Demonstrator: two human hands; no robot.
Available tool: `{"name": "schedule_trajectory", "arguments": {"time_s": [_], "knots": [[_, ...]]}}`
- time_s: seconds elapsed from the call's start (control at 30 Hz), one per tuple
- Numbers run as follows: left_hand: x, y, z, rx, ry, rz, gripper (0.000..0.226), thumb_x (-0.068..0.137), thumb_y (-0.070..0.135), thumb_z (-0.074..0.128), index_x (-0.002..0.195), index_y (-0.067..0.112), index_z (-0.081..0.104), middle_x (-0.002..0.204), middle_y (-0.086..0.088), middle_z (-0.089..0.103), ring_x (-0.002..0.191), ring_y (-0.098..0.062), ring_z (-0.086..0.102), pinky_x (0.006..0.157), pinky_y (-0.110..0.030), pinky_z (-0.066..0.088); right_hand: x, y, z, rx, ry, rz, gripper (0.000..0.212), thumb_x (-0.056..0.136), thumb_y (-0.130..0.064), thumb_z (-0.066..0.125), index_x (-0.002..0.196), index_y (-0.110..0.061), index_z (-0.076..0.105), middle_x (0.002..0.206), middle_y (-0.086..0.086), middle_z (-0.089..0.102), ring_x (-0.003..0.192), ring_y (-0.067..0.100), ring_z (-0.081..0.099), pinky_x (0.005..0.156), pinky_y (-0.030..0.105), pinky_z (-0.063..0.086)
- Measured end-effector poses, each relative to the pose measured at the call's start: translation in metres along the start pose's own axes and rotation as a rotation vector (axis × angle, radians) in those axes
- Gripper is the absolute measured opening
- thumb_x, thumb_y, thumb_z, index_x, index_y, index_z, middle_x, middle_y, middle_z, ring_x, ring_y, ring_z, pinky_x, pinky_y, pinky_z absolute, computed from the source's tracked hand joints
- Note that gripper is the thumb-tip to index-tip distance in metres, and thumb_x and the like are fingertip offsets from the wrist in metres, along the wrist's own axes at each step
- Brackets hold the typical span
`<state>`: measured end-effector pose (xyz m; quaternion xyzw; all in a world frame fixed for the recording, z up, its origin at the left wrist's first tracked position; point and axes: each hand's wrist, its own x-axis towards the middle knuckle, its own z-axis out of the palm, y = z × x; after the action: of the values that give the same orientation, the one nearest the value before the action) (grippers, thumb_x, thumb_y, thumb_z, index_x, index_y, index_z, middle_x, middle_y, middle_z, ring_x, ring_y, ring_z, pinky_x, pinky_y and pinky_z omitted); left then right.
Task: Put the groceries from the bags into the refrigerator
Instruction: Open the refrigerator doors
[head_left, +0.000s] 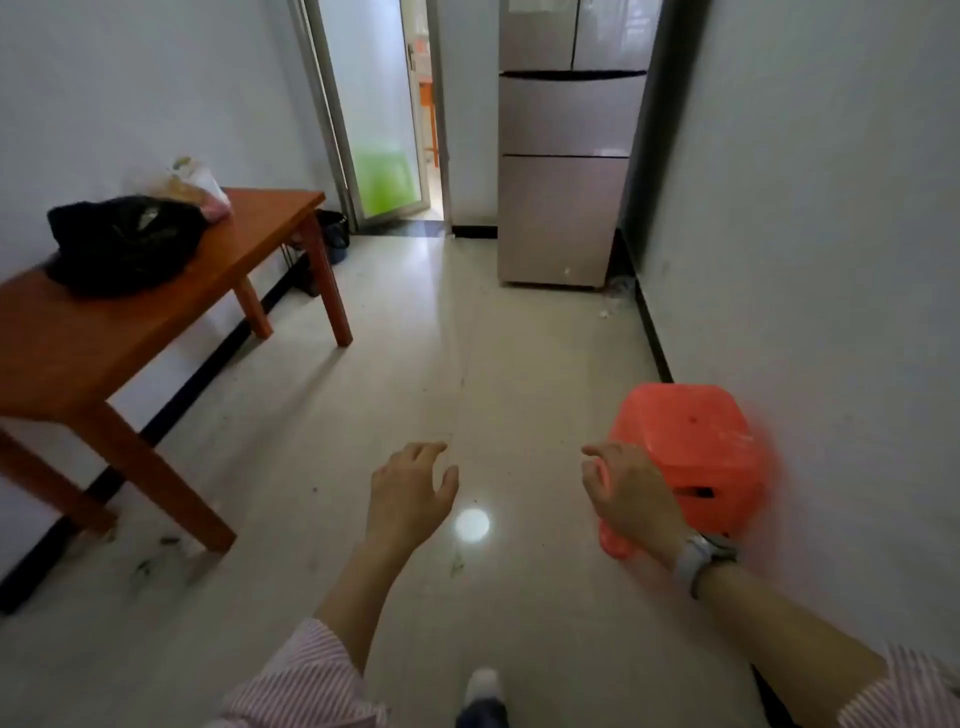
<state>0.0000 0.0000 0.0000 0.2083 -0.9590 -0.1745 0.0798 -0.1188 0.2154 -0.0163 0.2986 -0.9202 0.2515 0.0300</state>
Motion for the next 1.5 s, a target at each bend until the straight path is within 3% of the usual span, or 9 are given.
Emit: {"name": "schedule_trajectory", "arguments": {"time_s": [0.1,0.2,0.27,0.5,0.73,0.97,1.27,1.5], "knots": [[0.061,-0.024,0.014,-0.064,-0.023,-0.041,0.040,0.091,0.032,0.051,0.126,0.014,0.054,0.127,-0.005,0.056,0.114,-0.024,0.053,0.094,-0.038,0.039,0.068,0.005,0.021,0.005,-0.037,0.080,0.050,0.082,-0.038,0.034,0.102,-0.006,0.066,0.102,0.014,0.068,0.095,0.034,0.060,0.089,0.035,0.040],[0.124,-0.041,0.011,-0.037,-0.070,-0.018,0.041,0.091,0.035,0.049,0.126,0.014,0.055,0.126,-0.005,0.057,0.113,-0.024,0.054,0.094,-0.039,0.041,0.133,0.002,0.027,-0.075,-0.263,0.135,0.036,0.094,-0.029,0.041,0.125,-0.014,0.052,0.128,0.007,0.056,0.119,0.026,0.048,0.102,0.036,0.027],[0.172,-0.047,0.006,-0.010,-0.050,0.002,0.047,0.088,0.040,0.043,0.124,0.013,0.056,0.123,-0.007,0.059,0.110,-0.026,0.056,0.092,-0.040,0.043,0.173,0.005,0.029,-0.066,-0.324,0.144,0.038,0.095,-0.028,0.041,0.132,-0.018,0.045,0.134,0.004,0.050,0.126,0.022,0.043,0.103,0.036,0.026],[0.346,-0.002,0.027,0.049,-0.156,0.121,0.046,0.093,0.039,0.045,0.133,0.017,0.046,0.135,-0.005,0.049,0.123,-0.024,0.046,0.099,-0.039,0.036,0.296,0.069,0.025,-0.053,-0.289,0.199,0.039,0.095,-0.026,0.041,0.131,-0.013,0.047,0.134,0.007,0.051,0.124,0.023,0.044,0.106,0.033,0.032],[0.541,0.062,0.068,0.102,-0.176,0.199,0.044,0.094,0.040,0.041,0.135,0.023,0.042,0.138,0.000,0.044,0.126,-0.020,0.041,0.102,-0.036,0.029,0.466,0.164,0.022,-0.115,-0.208,0.198,0.039,0.093,-0.028,0.044,0.130,-0.014,0.049,0.132,0.008,0.053,0.120,0.028,0.048,0.102,0.039,0.038],[0.748,0.120,0.052,0.102,-0.050,0.201,0.043,0.094,0.037,0.042,0.133,0.021,0.045,0.134,0.000,0.049,0.122,-0.021,0.045,0.099,-0.036,0.032,0.686,0.229,-0.020,-0.177,-0.136,0.143,0.039,0.094,-0.025,0.040,0.130,-0.014,0.048,0.132,0.007,0.053,0.119,0.027,0.047,0.097,0.034,0.039],[0.962,0.123,0.089,0.061,-0.044,0.066,0.043,0.094,0.038,0.042,0.133,0.021,0.044,0.135,-0.001,0.049,0.123,-0.020,0.044,0.101,-0.038,0.032,0.900,0.295,-0.004,-0.147,-0.175,0.126,0.039,0.095,-0.027,0.037,0.131,-0.016,0.046,0.134,0.006,0.051,0.123,0.024,0.044,0.103,0.037,0.036],[1.192,0.156,0.096,0.008,0.018,0.138,0.043,0.093,0.036,0.044,0.132,0.020,0.046,0.133,-0.004,0.051,0.120,-0.023,0.047,0.102,-0.042,0.037,1.096,0.352,-0.020,-0.176,-0.097,0.145,0.039,0.096,-0.027,0.036,0.132,-0.016,0.045,0.136,0.003,0.049,0.125,0.022,0.043,0.102,0.034,0.036]]}}
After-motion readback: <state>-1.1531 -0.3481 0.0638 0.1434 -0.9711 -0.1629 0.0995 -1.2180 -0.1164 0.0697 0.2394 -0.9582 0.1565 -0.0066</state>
